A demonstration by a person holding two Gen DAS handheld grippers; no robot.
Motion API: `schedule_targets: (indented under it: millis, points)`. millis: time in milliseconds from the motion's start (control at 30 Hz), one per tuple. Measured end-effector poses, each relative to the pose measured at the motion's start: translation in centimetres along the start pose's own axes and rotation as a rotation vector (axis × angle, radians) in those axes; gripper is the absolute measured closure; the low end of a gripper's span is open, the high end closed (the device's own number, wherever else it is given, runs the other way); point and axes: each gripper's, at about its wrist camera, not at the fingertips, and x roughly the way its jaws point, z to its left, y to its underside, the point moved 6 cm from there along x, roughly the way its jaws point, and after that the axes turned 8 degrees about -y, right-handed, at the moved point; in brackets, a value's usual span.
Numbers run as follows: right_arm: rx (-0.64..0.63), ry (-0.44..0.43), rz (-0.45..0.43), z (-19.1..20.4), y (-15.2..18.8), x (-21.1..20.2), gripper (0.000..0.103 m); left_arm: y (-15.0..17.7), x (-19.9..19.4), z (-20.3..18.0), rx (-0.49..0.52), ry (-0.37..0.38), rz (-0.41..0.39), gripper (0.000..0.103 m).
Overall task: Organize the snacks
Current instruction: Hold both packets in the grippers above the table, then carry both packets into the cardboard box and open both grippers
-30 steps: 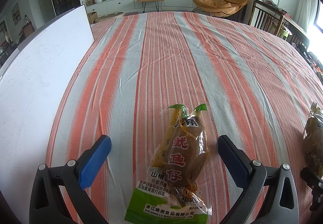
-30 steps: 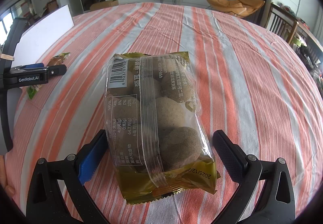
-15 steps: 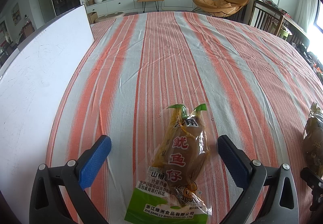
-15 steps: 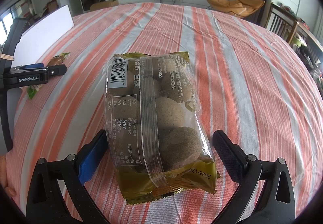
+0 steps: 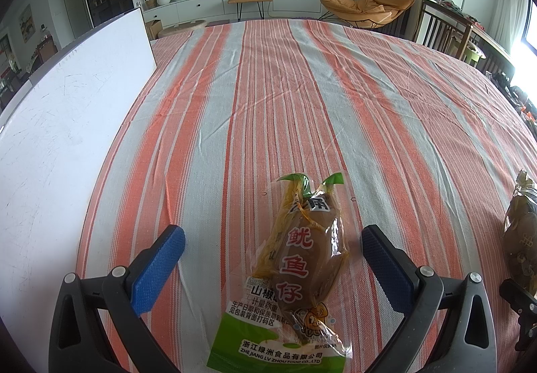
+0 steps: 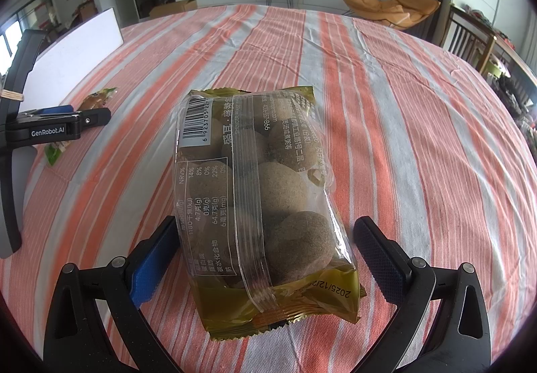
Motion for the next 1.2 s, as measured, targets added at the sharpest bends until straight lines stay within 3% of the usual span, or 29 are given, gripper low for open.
schedule_targets:
  millis: [333,400,500,600,667,733,767,800,833,900,933,967,1033,1200]
  points:
    - [0.0,0.0,0.0,0.0,0.0,0.0,0.0,0.0,0.0,0.0,0.005,0.004,0.004,0.0]
    - [0.0,0.001,0.0,0.0,0.0,0.0,0.0,0.1,0.0,-0.1,0.054,0.034,0.05,0.0]
    - [-0.001,0.001,0.005,0.2,0.0,-0.3,0.0,0.5,0.1,-0.3,0.226,0.097,0.241,0.0]
    - [-0.019,-0.025,0.125,0.6,-0.7,0.6,0.0,0.5,0.1,0.5,0.248,0.108,0.33,0.0]
    - [0.007,-0.057,0.241,0.4,-1.6,1.1,0.001,0.0,-0.1,0.4,0.225,0.15,0.306,0.0]
    - [0.045,-0.092,0.258,0.3,-2.6,1.0,0.001,-0.6,-0.3,0.0,0.192,0.183,0.271,0.001]
    - [0.047,-0.084,0.256,0.3,-3.4,0.9,0.001,-0.8,-0.4,-0.3,0.179,0.193,0.254,0.003]
    - [0.034,-0.064,0.263,0.2,-3.7,0.9,0.001,-0.9,-0.4,-0.4,0.178,0.196,0.248,0.017]
    - [0.023,-0.048,0.272,0.3,-3.9,1.0,0.002,-0.7,-0.4,-0.9,0.193,0.188,0.246,0.037]
    - [0.014,-0.048,0.283,0.3,-4.0,0.9,0.007,-0.8,-1.1,-1.7,0.275,0.129,0.195,0.055]
    - [0.029,-0.069,0.274,0.2,-3.9,0.7,0.034,-0.7,-1.4,-1.9,0.296,0.131,0.18,0.058]
    - [0.044,-0.103,0.277,0.2,-3.8,0.6,0.036,-0.4,-1.7,-1.9,0.306,0.133,0.172,0.059]
    - [0.05,-0.086,0.266,-0.6,-3.8,-0.1,0.041,-0.6,-2.3,-1.3,0.269,0.168,0.158,0.063]
    - [0.108,-0.149,0.206,-0.3,-4.4,-2.4,0.041,-1.3,-5.7,2.2,0.038,0.343,0.11,0.065]
